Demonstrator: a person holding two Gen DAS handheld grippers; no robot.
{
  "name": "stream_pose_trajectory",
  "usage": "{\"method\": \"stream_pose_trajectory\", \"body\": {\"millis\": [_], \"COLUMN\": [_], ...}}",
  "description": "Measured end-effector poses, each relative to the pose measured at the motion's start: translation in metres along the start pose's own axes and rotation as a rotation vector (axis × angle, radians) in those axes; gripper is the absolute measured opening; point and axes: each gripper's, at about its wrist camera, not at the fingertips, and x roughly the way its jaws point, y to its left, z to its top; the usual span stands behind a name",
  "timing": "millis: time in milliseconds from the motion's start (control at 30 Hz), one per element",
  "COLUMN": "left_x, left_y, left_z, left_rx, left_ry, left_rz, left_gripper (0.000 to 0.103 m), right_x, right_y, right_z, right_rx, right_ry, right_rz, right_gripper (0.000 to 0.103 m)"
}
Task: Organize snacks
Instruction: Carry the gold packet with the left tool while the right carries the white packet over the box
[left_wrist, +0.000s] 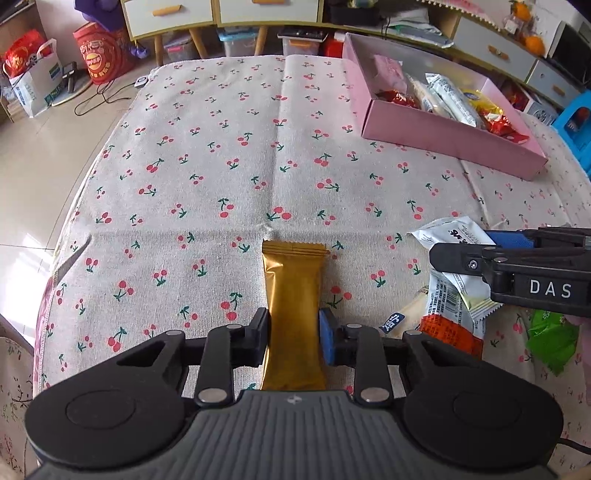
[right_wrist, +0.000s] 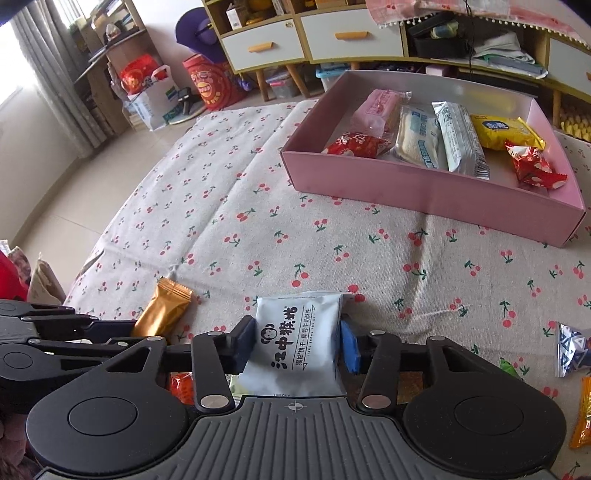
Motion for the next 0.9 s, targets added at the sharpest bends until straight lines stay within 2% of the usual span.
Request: {"method": "stream_pose_trajectory", "body": {"millis": [533,900], "left_x": [-0.013,-0.022], "left_y": [0.01,0.007], "left_z": [0.01,0.029], "left_rx": [-0.095,-0.148], "left_ry": [-0.054,-0.105], "left_rz": [-0.052,-0.1], "left_gripper": [0.026,0.026], "right_x": [-0.017,-0.039], "right_y": [-0.01,-0.024], "right_z": [0.01,0.022], "right_rx": [0.091,0.153], "right_ry": [-0.027,-0.066], "right_rz": [0.054,0.082], "right_gripper": [0.046,0.046]}}
